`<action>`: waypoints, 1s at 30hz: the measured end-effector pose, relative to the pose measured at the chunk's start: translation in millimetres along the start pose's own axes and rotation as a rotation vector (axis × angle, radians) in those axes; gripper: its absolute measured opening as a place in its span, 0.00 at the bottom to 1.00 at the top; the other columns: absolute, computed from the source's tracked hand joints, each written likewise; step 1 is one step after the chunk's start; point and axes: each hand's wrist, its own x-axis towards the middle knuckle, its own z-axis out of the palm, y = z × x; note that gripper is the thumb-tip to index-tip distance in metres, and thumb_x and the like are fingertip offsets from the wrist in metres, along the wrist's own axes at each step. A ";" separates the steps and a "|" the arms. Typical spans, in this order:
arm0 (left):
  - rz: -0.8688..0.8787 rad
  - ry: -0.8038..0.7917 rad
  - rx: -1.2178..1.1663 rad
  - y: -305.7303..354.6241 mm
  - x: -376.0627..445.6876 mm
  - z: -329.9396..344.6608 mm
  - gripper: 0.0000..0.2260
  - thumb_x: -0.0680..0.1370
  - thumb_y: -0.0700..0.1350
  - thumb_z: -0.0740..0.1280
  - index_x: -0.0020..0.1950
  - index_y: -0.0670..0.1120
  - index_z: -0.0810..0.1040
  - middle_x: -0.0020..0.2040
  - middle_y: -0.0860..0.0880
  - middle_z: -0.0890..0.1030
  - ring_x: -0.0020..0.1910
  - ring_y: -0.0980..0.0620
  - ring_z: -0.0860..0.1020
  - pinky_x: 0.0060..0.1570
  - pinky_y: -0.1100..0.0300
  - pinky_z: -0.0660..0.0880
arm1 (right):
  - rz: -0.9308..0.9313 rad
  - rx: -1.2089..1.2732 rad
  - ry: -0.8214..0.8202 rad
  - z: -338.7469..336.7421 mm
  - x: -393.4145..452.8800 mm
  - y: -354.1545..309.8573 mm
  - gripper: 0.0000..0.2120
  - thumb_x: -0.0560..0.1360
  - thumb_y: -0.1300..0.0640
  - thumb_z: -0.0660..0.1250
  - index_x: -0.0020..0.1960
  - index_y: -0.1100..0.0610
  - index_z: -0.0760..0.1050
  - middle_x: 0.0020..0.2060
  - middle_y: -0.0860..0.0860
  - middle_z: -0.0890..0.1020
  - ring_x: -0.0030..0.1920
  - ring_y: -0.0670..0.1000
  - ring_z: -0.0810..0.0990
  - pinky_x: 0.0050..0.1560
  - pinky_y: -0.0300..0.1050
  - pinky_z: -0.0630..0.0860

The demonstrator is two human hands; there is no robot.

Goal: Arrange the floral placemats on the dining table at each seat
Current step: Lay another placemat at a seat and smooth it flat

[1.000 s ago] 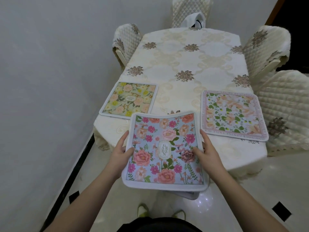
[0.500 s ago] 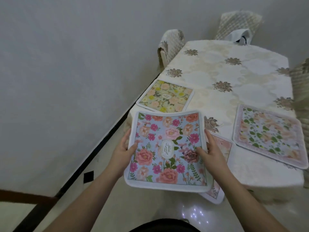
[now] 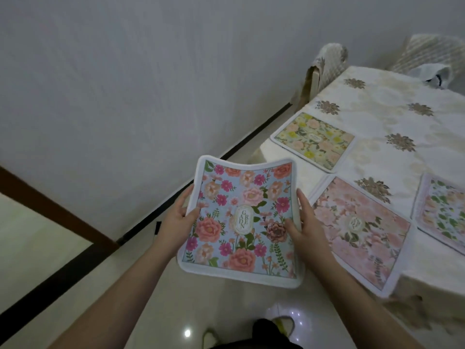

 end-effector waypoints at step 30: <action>0.010 0.186 0.065 9.0 75.2 -99.5 0.25 0.82 0.48 0.65 0.77 0.62 0.62 0.59 0.54 0.82 0.47 0.55 0.85 0.37 0.58 0.83 | -0.019 -0.001 -0.174 92.9 125.0 -55.6 0.34 0.81 0.58 0.62 0.78 0.37 0.48 0.57 0.46 0.80 0.47 0.45 0.85 0.42 0.46 0.84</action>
